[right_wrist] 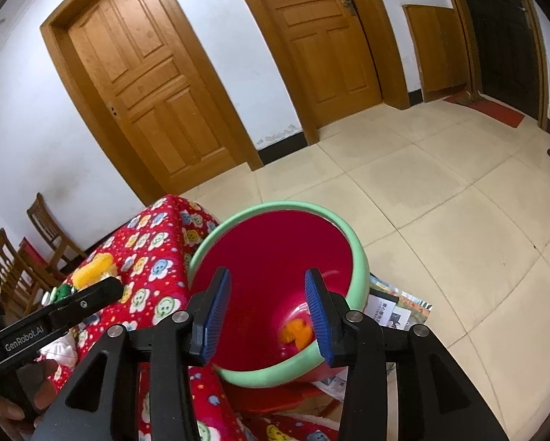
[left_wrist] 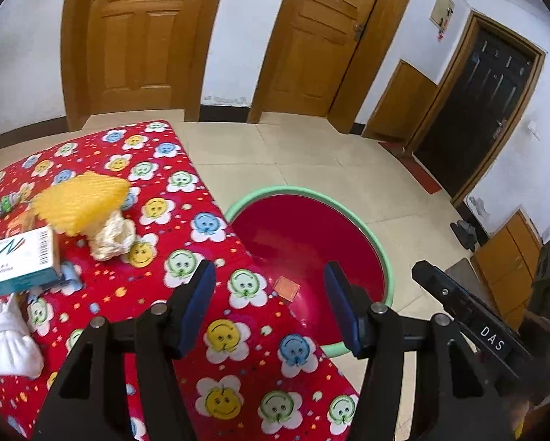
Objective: Collect trash
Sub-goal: 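Move both tools back over the table toward the crumpled paper and foam net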
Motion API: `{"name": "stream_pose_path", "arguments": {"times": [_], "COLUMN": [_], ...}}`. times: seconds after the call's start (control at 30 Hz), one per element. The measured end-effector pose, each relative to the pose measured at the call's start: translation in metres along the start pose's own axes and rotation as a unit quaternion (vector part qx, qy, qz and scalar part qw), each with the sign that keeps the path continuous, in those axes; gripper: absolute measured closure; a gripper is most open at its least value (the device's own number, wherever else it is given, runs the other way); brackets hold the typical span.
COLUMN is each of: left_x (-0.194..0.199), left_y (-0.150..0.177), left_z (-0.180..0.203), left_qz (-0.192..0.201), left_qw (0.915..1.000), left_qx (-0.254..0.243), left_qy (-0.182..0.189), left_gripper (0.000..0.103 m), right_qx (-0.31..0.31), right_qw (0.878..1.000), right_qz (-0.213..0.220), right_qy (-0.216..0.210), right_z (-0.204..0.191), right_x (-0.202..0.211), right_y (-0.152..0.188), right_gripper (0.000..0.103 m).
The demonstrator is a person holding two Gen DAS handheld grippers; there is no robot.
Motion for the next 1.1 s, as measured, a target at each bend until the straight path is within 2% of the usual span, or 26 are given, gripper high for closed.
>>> {"name": "stream_pose_path", "arguments": {"times": [0.33, 0.6, 0.9, 1.03, 1.1], "left_x": [0.043, 0.082, 0.135, 0.156, 0.164], "left_y": [0.004, 0.007, 0.011, 0.014, 0.016], "left_z": [-0.033, -0.078, -0.141, -0.17, -0.184], "left_qz": [0.028, 0.055, 0.089, 0.098, 0.1], "left_qw": [0.9982, 0.9932, 0.9816, 0.9747, 0.9713], "left_qx": [0.035, 0.067, 0.108, 0.124, 0.131], "left_qy": [-0.04, -0.078, -0.13, -0.158, -0.172], "left_gripper": [0.042, 0.042, 0.042, 0.042, 0.042], "right_qx": [0.021, 0.049, 0.09, 0.111, 0.125], "right_qw": [1.0, 0.998, 0.994, 0.991, 0.988], "right_qz": [0.004, -0.007, -0.025, -0.037, -0.042], "right_qy": [-0.016, -0.031, -0.057, -0.067, -0.075], "right_z": [-0.028, -0.061, -0.112, -0.135, -0.149], "right_x": [0.016, 0.019, 0.014, 0.008, 0.004], "right_y": [0.003, 0.009, 0.012, 0.015, 0.016], "right_gripper": [0.05, 0.045, 0.044, 0.035, 0.035]}}
Point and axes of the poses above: each gripper's, at about its wrist camera, not at the fingertips, and x roughly against the way its jaws point, z to its right, y to its underside, the point moved 6 cm from there along -x, roughly the way its jaws point, and after that the axes turned 11 degrees about y, right-handed, at the moved point
